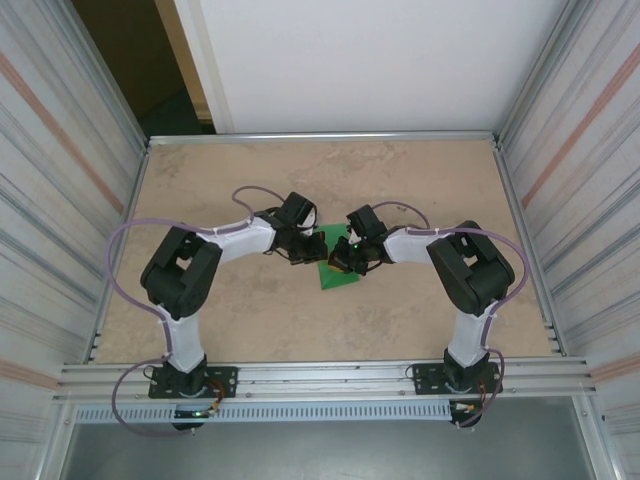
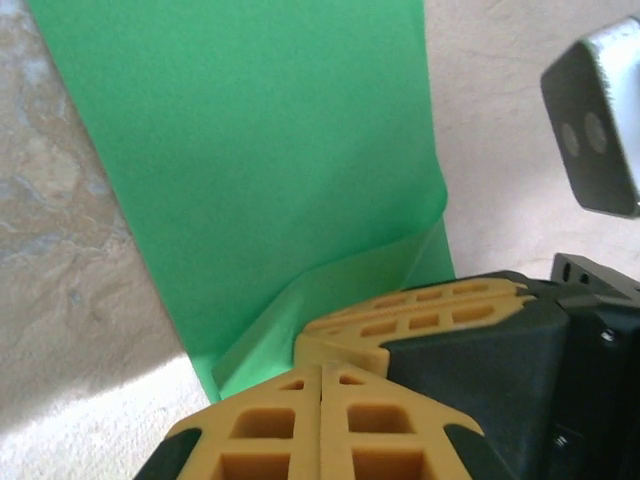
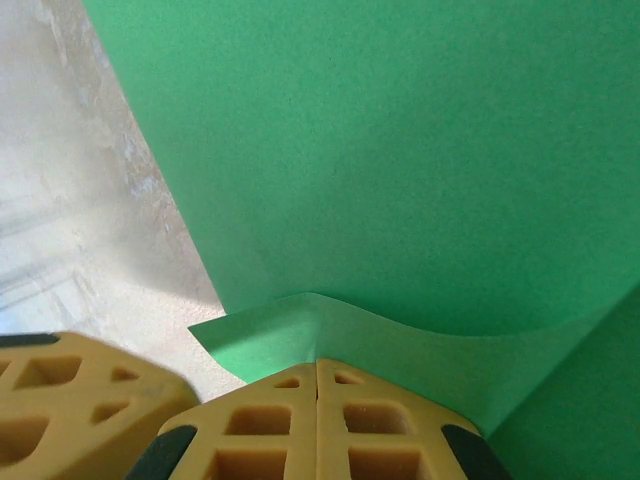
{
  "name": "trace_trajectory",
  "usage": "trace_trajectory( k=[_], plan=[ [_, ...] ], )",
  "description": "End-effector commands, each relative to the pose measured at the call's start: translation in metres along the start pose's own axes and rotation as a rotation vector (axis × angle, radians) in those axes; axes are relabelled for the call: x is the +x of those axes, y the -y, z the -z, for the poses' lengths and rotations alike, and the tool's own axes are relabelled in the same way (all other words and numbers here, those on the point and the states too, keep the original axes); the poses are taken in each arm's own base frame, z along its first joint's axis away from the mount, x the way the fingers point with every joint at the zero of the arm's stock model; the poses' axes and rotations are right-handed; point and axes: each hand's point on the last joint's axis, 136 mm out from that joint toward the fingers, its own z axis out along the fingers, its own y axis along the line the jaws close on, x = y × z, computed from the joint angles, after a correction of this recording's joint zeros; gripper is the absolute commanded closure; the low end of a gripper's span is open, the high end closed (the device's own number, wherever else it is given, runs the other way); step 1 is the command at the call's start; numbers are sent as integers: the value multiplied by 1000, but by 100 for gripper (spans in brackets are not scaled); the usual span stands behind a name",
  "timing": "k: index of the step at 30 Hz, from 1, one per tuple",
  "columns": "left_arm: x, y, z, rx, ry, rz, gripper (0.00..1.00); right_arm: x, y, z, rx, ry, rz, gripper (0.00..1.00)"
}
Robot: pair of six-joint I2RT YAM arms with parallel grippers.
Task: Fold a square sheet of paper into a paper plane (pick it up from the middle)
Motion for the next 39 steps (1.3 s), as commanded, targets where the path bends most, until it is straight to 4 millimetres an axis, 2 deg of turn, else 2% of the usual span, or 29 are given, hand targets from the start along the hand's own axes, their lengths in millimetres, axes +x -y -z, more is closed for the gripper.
trace_trajectory(
  k=[1,7,11,15,18,22,31,34,39],
  plan=[
    [2,-8,-6,-51,-18,-8,100,12,35,-10,113,-36,-48,100],
    [0,-14,-13,-77,-28,-3,100,11,30,-10,91,-35,-50,100],
    [3,-26,-15,-136,-41,0,100,8,21,-5,47,-28,-42,100],
    [9,-35,-20,-162,-67,-4,100,-1,-5,13,-59,15,7,100],
    [11,-40,-23,-175,-81,-11,100,-9,-15,26,-93,46,49,100],
    [9,-38,-25,-159,-90,-35,100,-13,-8,28,-86,44,60,100],
    [11,-41,-28,-156,-107,-35,100,-11,-4,10,-72,-18,89,100],
    [14,-48,-29,-178,-111,-20,100,-12,6,7,-44,-16,71,100],
    [19,-62,-28,-227,-114,4,100,-15,35,12,-1,17,3,100]
  ],
)
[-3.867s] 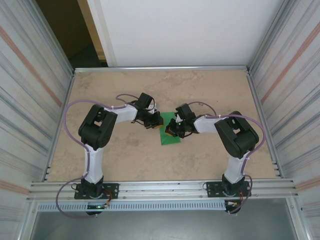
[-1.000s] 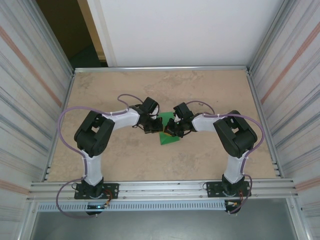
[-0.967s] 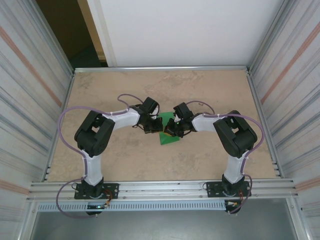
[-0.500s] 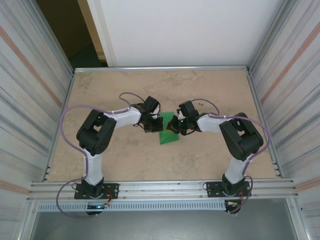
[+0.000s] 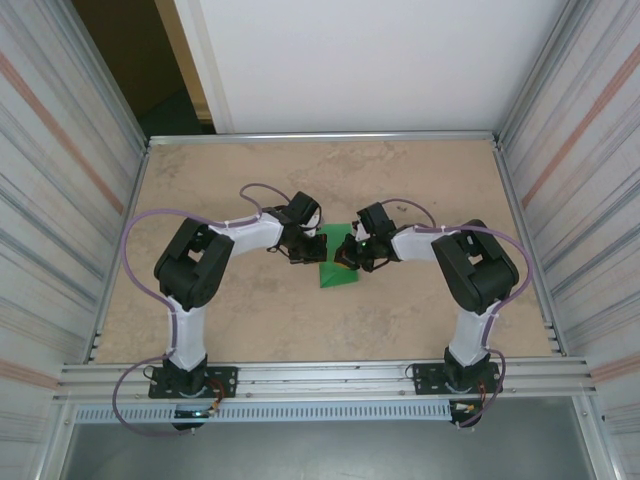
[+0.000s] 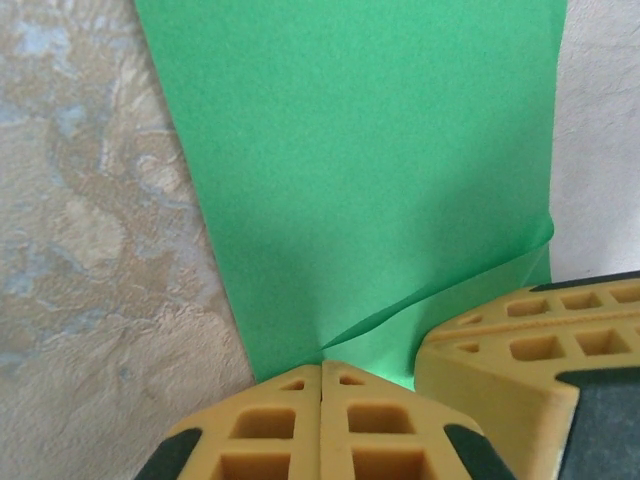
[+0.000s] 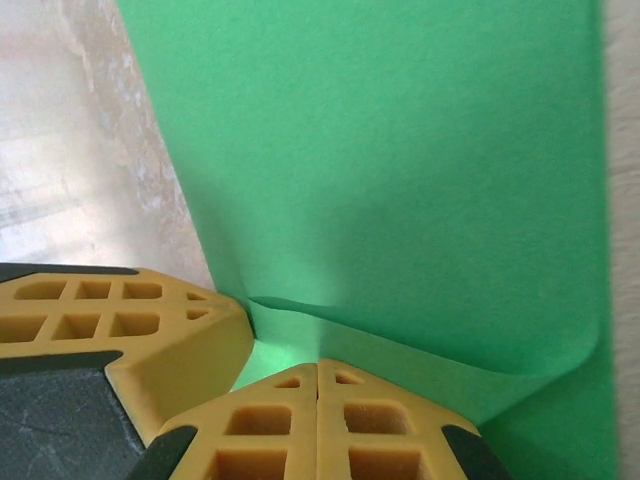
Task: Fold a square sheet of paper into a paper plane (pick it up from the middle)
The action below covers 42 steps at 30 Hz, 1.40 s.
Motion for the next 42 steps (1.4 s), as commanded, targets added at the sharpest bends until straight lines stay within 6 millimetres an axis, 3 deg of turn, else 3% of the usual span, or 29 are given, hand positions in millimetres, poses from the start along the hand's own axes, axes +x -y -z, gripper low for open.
trace_trajectory(
  k=[1,5,8,10,14,18,25,32,38,42],
  plan=[
    [25,-43,-16,-135,-79,54,100,2,29,6,51,17,-51,100],
    [27,-54,-16,-147,-81,71,100,-3,52,23,76,70,-93,100],
    [27,-54,-16,-137,-81,67,100,-11,59,37,66,112,-111,100],
    [25,-51,-16,-124,-77,54,100,-17,53,48,50,141,-99,100],
    [17,-40,-15,-88,-68,24,100,-23,21,65,25,193,3,100],
    [14,-36,-14,-74,-68,4,100,-14,-6,53,39,146,97,100],
    [17,-38,-16,-77,-79,3,100,-7,-14,10,52,42,100,100],
    [25,-49,-20,-110,-103,29,100,-19,17,8,71,55,8,100],
    [28,-53,-22,-113,-110,37,100,-38,67,37,113,128,-108,100],
    [24,-49,-21,-100,-105,16,100,-47,60,61,104,183,-87,100]
  ],
)
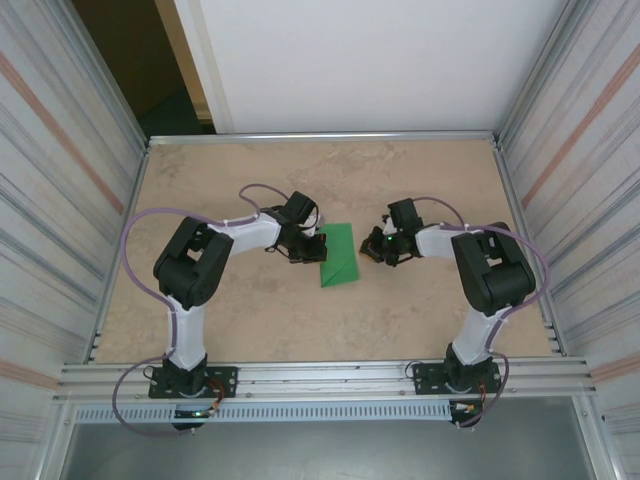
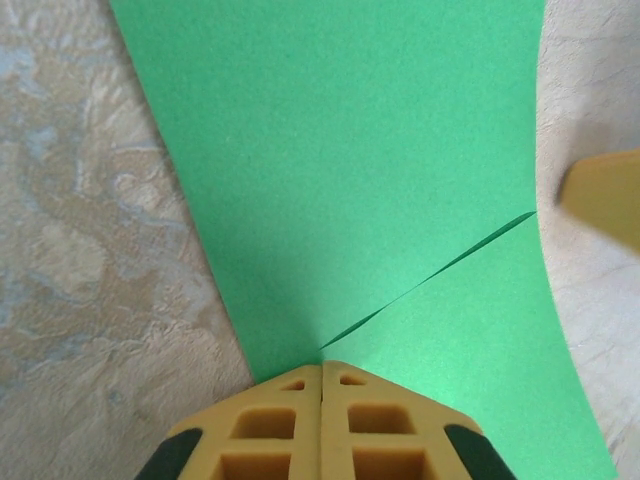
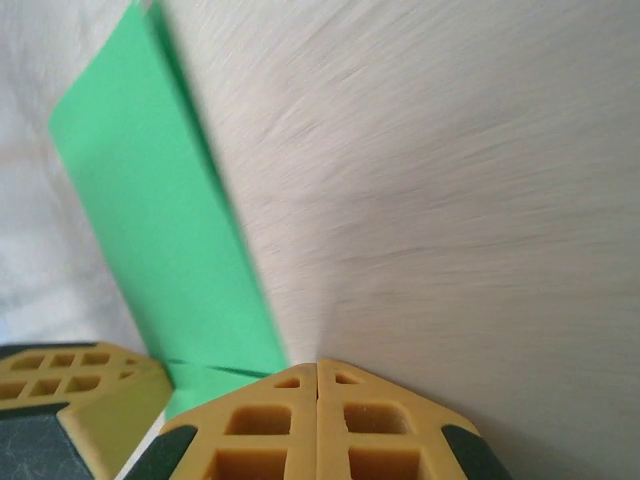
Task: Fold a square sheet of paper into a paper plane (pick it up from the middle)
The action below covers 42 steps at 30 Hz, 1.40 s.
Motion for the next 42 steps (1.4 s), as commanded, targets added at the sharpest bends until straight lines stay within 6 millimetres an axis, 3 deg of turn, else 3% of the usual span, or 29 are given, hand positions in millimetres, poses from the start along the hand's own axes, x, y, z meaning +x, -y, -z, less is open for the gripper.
trace_trajectory(
  k=[1,4,7,12,16,27,34,37,42],
  plan=[
    [25,-46,-17,-142,-96,44,100,-4,4,21,47,52,26,100],
    [18,-38,-16,-118,-88,10,100,3,-20,30,22,55,94,100],
    [12,-29,-15,-87,-85,-40,100,20,-43,24,-3,18,147,100],
    [8,-23,-15,-62,-89,-76,100,47,-69,-6,-68,-76,161,100],
    [9,-22,-17,-51,-93,-75,100,59,-76,-28,-81,-130,157,100],
    [9,-20,-17,-39,-94,-77,100,52,-50,-35,-36,-131,102,100],
    [4,-17,-14,-31,-79,-70,100,62,-23,-47,23,-167,53,100],
    [-6,-6,-4,3,-46,-65,100,65,-10,-49,54,-166,37,100],
    [-22,29,30,102,52,-59,97,69,3,-49,81,-169,21,100]
  ],
)
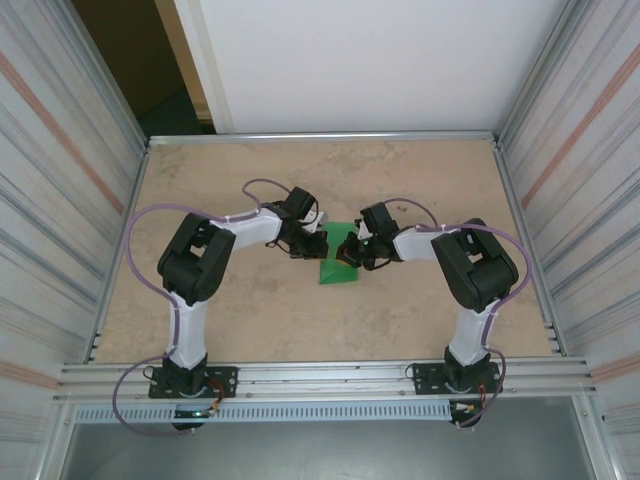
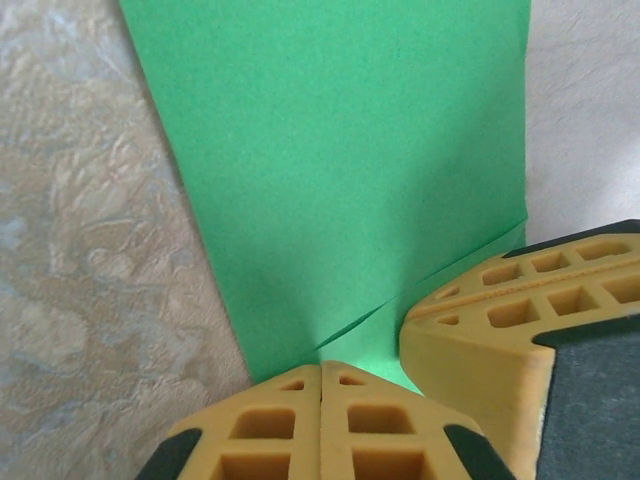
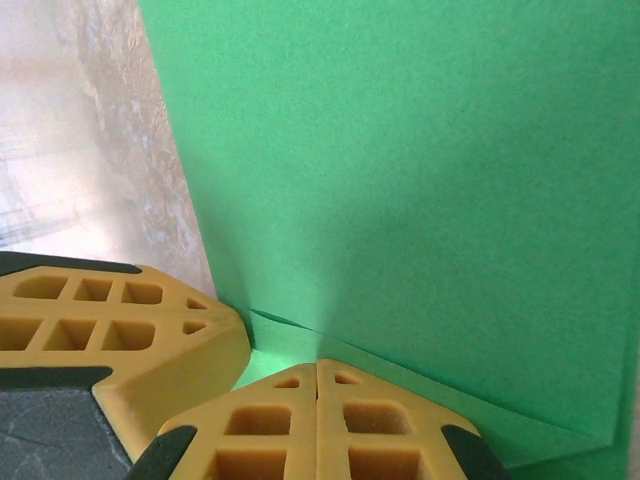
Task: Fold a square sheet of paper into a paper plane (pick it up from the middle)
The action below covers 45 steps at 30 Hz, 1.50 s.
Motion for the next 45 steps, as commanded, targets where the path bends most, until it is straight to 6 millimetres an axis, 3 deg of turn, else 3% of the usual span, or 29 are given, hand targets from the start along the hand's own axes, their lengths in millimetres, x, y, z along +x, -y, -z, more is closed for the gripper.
trace_trajectory(
  k=[1,6,14,33,45],
  plan=[
    [-14,27,33,88,86,23,96,25,51,-9,148,-58,-89,100],
    [6,37,41,126,99,64,91,26,55,-9,156,-60,-98,100],
    [37,43,16,147,20,99,97,28,58,-11,164,-72,-101,100],
    [58,28,-7,113,-51,117,97,29,62,-12,180,-80,-112,100],
    [61,18,-10,70,-49,117,97,31,64,-13,188,-87,-115,100]
  ],
)
